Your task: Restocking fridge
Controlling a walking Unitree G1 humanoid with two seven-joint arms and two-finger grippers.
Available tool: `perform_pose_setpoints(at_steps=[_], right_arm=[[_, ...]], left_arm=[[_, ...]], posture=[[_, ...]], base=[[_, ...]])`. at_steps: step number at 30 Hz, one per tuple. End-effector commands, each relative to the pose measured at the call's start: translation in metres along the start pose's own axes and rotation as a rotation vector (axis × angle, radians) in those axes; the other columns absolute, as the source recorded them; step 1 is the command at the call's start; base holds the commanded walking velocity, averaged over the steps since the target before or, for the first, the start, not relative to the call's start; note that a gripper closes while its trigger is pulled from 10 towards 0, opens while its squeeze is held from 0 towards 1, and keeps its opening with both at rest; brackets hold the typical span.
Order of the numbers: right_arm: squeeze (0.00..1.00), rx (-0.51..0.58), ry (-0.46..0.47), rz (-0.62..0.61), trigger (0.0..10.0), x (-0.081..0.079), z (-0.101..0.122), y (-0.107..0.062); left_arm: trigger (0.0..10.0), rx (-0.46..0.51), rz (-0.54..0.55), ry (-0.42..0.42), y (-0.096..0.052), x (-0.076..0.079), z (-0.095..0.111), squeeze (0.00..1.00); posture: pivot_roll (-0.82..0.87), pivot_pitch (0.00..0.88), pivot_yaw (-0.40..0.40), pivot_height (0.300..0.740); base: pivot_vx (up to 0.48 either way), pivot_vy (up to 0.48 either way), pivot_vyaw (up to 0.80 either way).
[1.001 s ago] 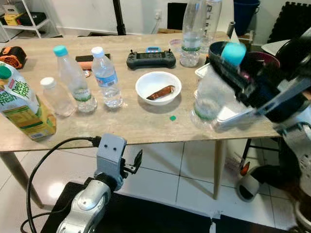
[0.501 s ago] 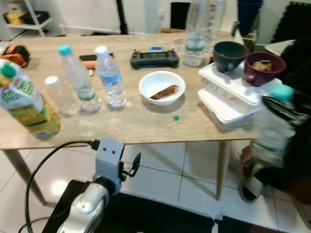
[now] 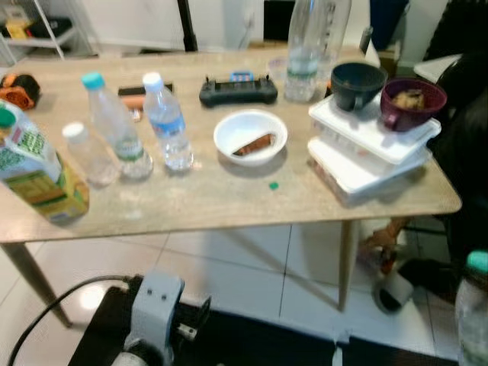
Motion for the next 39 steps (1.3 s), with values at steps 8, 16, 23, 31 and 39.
perform_pose_setpoints(at_steps=[8,16,23,31,39], right_arm=[[0.00,-0.098,0.122,-0.334,10.0,-0.002,-0.090,0.061],[0.00,-0.020,0.032,-0.323,10.0,-0.047,-0.095,0.097],[0.00,0.048,0.015,-0.322,10.0,-0.070,-0.096,0.111],[0.00,0.050,-0.046,-0.345,10.0,-0.080,-0.106,0.115],[0.00,0.051,-0.031,-0.339,10.0,-0.082,-0.112,0.115]], left_arm=[[10.0,-0.183,0.181,-0.031,0.021,-0.039,-0.058,0.00],[10.0,-0.195,0.190,-0.084,0.042,-0.047,-0.069,0.00],[10.0,-0.192,0.156,-0.099,0.059,-0.035,-0.074,0.00],[10.0,-0.191,0.162,-0.065,0.077,-0.027,-0.078,0.00],[10.0,-0.165,0.145,-0.069,0.081,-0.019,-0.076,0.00]], posture=[[-0.04,0.258,0.024,0.707],[-0.04,0.250,0.026,0.707],[-0.05,0.245,0.020,0.707],[-0.07,0.243,0.002,0.707],[-0.08,0.231,0.006,0.707]], base=[[0.000,0.000,0.00],[0.000,0.000,0.00],[0.000,0.000,0.00],[0.000,0.000,0.00],[0.000,0.000,0.00]])
Point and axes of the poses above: a point about 5 cm out from each wrist's last joint towards the gripper, its own y axis pointing out of the wrist towards the gripper, its own z axis along the axis of the wrist's last joint, x = y × z, the point moved 3 cm from there along y, pointing out of the wrist towards the gripper, and after that the axes turned 8 degrees about y, right-handed, at the moved point
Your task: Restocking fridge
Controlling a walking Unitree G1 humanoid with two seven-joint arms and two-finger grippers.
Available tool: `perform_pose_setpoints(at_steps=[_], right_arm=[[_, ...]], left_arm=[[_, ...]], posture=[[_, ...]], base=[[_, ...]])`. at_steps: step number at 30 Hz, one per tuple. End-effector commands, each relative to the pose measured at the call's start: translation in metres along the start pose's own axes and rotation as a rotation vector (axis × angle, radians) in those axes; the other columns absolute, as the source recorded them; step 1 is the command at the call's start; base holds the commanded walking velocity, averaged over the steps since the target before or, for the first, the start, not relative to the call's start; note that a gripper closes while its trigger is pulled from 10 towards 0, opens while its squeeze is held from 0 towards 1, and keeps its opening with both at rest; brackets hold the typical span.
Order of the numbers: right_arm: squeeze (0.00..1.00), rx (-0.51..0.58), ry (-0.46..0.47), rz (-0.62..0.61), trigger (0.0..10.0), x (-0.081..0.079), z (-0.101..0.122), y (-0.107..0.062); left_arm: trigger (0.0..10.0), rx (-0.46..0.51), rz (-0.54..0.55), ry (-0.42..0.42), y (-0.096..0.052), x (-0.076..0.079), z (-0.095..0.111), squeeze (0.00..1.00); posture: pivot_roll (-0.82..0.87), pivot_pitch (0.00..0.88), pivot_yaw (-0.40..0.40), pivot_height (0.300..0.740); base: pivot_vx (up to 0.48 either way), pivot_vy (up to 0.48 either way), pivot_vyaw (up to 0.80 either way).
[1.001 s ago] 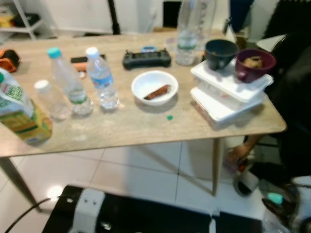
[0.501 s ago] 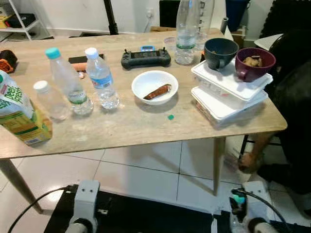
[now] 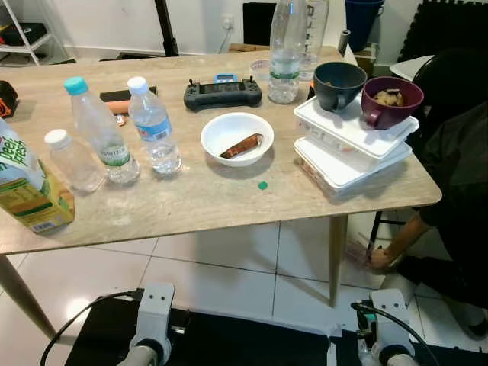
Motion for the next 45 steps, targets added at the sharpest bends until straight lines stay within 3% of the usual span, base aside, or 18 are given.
perform_pose_setpoints(at_steps=[1,11,21,28,30,36,45], right_arm=[[0.00,-0.030,0.008,0.004,10.0,-0.001,-0.012,-0.006],[0.00,-0.106,-0.008,-0.035,10.0,0.010,-0.032,-0.011],[0.00,-0.084,0.021,-0.044,10.0,0.011,-0.028,-0.009],[0.00,-0.019,0.041,-0.048,10.0,0.009,-0.014,-0.004],[0.00,-0.012,0.050,-0.055,10.0,0.010,-0.013,-0.004],[0.00,-0.012,0.058,-0.069,10.0,0.011,-0.016,-0.005],[0.00,-0.014,0.069,-0.072,10.0,0.009,-0.017,-0.005]], left_arm=[[10.0,-0.022,-0.016,-0.007,-0.002,0.010,-0.010,0.00],[10.0,-0.012,0.026,0.022,0.002,0.002,-0.012,0.00],[10.0,-0.009,0.037,0.019,-0.002,0.002,-0.012,0.00],[10.0,0.008,0.051,0.068,-0.001,0.006,-0.008,0.00],[10.0,0.033,0.076,0.087,-0.001,0.002,-0.005,0.00],[10.0,0.058,0.098,0.003,0.000,-0.013,0.006,0.00],[10.0,0.080,0.090,0.025,0.001,-0.026,0.017,0.00]], posture=[[-0.08,0.239,0.006,0.707],[-0.08,0.243,-0.005,0.707],[-0.07,0.217,-0.002,0.707],[-0.07,0.213,0.016,0.707],[-0.07,0.210,0.016,0.707],[-0.06,0.211,0.021,0.707],[-0.05,0.220,0.026,0.707]], base=[[0.000,0.000,0.00],[0.000,0.000,0.00],[0.000,0.000,0.00],[0.000,0.000,0.00],[0.000,0.000,0.00],[0.000,0.000,0.00],[0.000,0.000,0.00]])
Point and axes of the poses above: a point about 5 cm out from each wrist's last joint towards the gripper, its own y axis pointing out of the wrist towards the gripper, its own z axis along the axis of the wrist's last joint, x = y × z, the point moved 3 cm from there along y, pointing out of the wrist towards the gripper, and after that the axes turned 8 degrees about y, right-handed, at the moved point
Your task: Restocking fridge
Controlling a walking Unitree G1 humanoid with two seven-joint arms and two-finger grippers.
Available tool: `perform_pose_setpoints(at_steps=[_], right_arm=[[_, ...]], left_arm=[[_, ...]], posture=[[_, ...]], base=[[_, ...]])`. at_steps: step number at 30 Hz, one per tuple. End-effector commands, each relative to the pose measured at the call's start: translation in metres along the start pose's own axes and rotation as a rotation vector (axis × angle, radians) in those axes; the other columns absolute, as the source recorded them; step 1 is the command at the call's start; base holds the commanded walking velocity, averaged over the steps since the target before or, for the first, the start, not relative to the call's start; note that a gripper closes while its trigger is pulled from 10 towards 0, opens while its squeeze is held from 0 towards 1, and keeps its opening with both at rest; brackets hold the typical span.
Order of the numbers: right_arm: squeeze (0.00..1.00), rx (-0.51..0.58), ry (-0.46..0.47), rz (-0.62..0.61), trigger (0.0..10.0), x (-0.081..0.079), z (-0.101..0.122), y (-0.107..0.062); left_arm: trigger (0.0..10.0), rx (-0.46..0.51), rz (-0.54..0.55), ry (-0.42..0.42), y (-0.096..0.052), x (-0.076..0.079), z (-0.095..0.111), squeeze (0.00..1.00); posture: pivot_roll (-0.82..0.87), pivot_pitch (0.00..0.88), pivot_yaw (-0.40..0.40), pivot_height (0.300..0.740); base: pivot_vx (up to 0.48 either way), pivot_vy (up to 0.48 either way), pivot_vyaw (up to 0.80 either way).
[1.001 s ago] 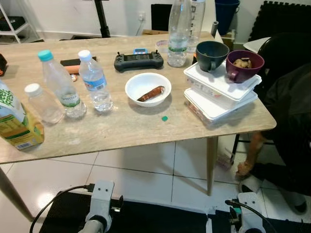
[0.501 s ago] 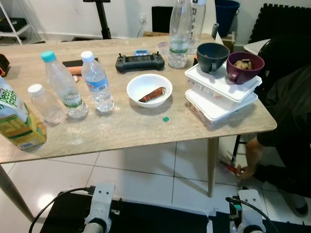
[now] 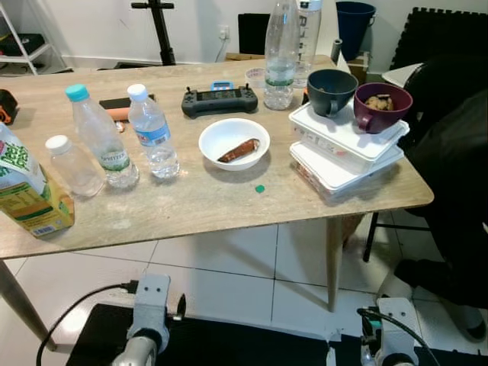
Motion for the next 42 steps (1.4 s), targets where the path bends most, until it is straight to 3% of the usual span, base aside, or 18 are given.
perform_pose_setpoints(at_steps=[1,5,10,14,15,17,22,23,24,27,30,31,34,36,42], right_arm=[[0.00,-0.026,0.025,-0.034,10.0,0.005,-0.008,-0.003],[0.00,-0.011,0.015,-0.023,10.0,0.004,-0.004,-0.002],[0.00,-0.008,-0.001,-0.047,10.0,0.017,-0.002,-0.003],[0.00,0.003,-0.029,-0.089,10.0,0.048,0.010,-0.005],[0.00,0.003,-0.029,-0.089,10.0,0.048,0.010,-0.005],[0.00,0.046,-0.020,-0.129,10.0,0.064,0.030,0.001],[0.00,0.055,-0.012,-0.125,10.0,0.054,0.033,0.008],[0.00,0.061,0.025,-0.129,10.0,0.044,0.032,0.012],[0.00,0.061,0.025,-0.129,10.0,0.044,0.032,0.012],[0.00,0.036,0.068,-0.123,10.0,0.031,0.019,0.011],[0.00,0.034,0.082,-0.111,10.0,0.028,0.017,0.009],[0.00,0.024,0.083,-0.115,10.0,0.028,0.016,0.010],[0.00,0.046,0.076,-0.106,10.0,0.026,0.022,0.011],[0.00,0.041,0.074,-0.109,10.0,0.024,0.021,0.011],[0.00,0.036,0.047,-0.067,10.0,0.010,0.017,0.011]], left_arm=[[10.0,-0.045,-0.011,0.026,-0.005,-0.004,-0.012,0.00],[10.0,-0.049,-0.008,0.019,-0.008,-0.004,-0.014,0.00],[10.0,-0.061,-0.026,0.004,-0.010,0.007,-0.020,0.00],[10.0,-0.067,-0.075,-0.041,-0.005,0.034,-0.023,0.00],[10.0,-0.067,-0.075,-0.041,-0.005,0.034,-0.023,0.00],[10.0,-0.056,-0.143,0.006,0.004,0.049,-0.018,0.00],[10.0,-0.044,-0.112,-0.006,0.007,0.032,-0.011,0.00],[10.0,-0.033,-0.118,0.030,0.010,0.023,-0.007,0.00],[10.0,-0.033,-0.118,0.030,0.010,0.023,-0.007,0.00],[10.0,-0.035,-0.093,0.042,0.012,0.012,-0.006,0.00],[10.0,-0.027,-0.087,0.034,0.012,0.011,-0.003,0.00],[10.0,-0.027,-0.049,-0.013,0.015,0.010,-0.002,0.00],[10.0,-0.028,-0.044,-0.036,0.014,0.013,-0.002,0.00],[10.0,-0.025,-0.062,0.003,0.012,0.017,-0.004,0.00],[10.0,-0.023,-0.030,-0.023,0.005,0.009,-0.009,0.00]], posture=[[-0.05,0.221,0.026,0.707],[-0.06,0.218,0.028,0.707],[-0.09,0.220,0.002,0.707],[-0.19,0.191,-0.044,0.707],[-0.19,0.191,-0.044,0.707],[-0.16,0.193,-0.048,0.707],[-0.14,0.186,-0.009,0.707],[-0.13,0.189,0.002,0.707],[-0.13,0.189,0.002,0.707],[-0.13,0.151,0.034,0.707],[-0.13,0.151,0.034,0.707],[-0.12,0.150,0.063,0.707],[-0.14,0.161,0.071,0.707],[-0.09,0.177,0.030,0.707],[-0.09,0.177,0.011,0.707]], base=[[0.000,0.000,0.00],[0.000,0.000,0.00],[0.000,0.000,0.00],[0.000,0.000,0.00],[0.000,0.000,0.00],[0.000,0.000,0.00],[0.000,0.000,0.00],[0.000,0.000,0.00],[0.000,0.000,0.00],[0.000,0.000,0.00],[0.000,0.000,0.00],[0.000,0.000,0.00],[0.000,0.000,0.00],[0.000,0.000,0.00],[0.000,0.000,0.00]])
Point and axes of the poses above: a point about 5 cm out from each wrist's last joint towards the gripper, its own y axis pointing out of the wrist towards the gripper, its own z axis along the axis of the wrist's last joint, x = y × z, the point moved 3 cm from there along y, pointing out of the wrist towards the gripper, and after that the axes turned 8 degrees about y, right-handed, at the moved point
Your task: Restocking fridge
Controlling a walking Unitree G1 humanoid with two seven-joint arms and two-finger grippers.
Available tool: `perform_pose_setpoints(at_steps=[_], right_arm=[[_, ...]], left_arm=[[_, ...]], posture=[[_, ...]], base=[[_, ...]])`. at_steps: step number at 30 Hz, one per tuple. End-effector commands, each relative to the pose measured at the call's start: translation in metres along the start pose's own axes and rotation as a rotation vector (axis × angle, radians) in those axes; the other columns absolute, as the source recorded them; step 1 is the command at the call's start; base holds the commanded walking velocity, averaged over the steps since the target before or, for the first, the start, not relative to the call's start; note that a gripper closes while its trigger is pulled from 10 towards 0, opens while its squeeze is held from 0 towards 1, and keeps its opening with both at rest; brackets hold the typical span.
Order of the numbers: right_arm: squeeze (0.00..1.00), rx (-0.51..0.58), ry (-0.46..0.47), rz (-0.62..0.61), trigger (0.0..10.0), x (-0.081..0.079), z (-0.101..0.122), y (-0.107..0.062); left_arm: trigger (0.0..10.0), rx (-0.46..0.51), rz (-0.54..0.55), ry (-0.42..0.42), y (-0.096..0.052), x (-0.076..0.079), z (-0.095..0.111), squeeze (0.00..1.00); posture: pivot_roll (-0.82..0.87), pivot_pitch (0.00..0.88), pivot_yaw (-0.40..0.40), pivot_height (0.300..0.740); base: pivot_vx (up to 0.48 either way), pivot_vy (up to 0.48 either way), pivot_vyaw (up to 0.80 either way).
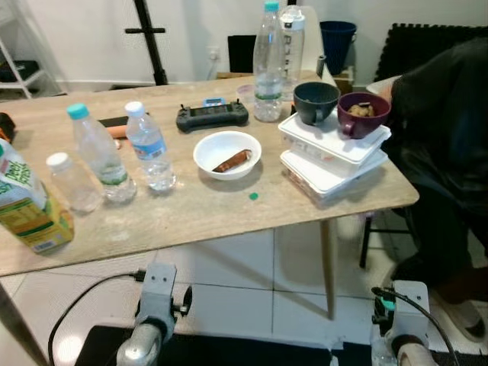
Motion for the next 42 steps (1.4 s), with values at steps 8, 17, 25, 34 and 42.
perform_pose_setpoints(at_steps=[8,17,25,34,42], right_arm=[[0.00,0.030,0.002,0.070,10.0,-0.022,0.007,0.001],[0.00,0.037,-0.002,0.083,10.0,-0.020,0.010,0.002],[0.00,0.035,-0.002,0.054,10.0,-0.008,0.011,0.002],[0.00,0.014,-0.010,0.031,10.0,-0.004,0.002,-0.002],[0.00,0.002,0.006,0.019,10.0,-0.006,-0.004,-0.005]], left_arm=[[10.0,0.003,0.040,-0.028,-0.011,0.000,-0.007,0.00],[10.0,0.022,0.032,-0.050,-0.008,0.015,-0.002,0.00],[10.0,0.036,0.043,-0.058,0.003,0.012,0.005,0.00],[10.0,0.029,0.054,-0.052,-0.007,0.015,-0.001,0.00],[10.0,0.018,0.063,-0.035,-0.009,0.009,-0.006,0.00]], posture=[[-0.09,0.186,-0.035,0.707],[-0.09,0.166,-0.042,0.707],[-0.11,0.120,-0.065,0.707],[-0.09,0.132,-0.054,0.707],[-0.07,0.144,-0.037,0.707]], base=[[0.000,0.000,0.00],[0.000,0.000,0.00],[0.000,0.000,0.00],[0.000,0.000,0.00],[0.000,0.000,0.00]])
Point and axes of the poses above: a point about 5 cm out from each wrist's last joint towards the gripper, its own y axis pointing out of the wrist towards the gripper, its own z axis along the axis of the wrist's last joint, x = y × z, the point moved 3 cm from there along y, pointing out of the wrist towards the gripper, and after that the axes turned 8 degrees about y, right-handed, at the moved point
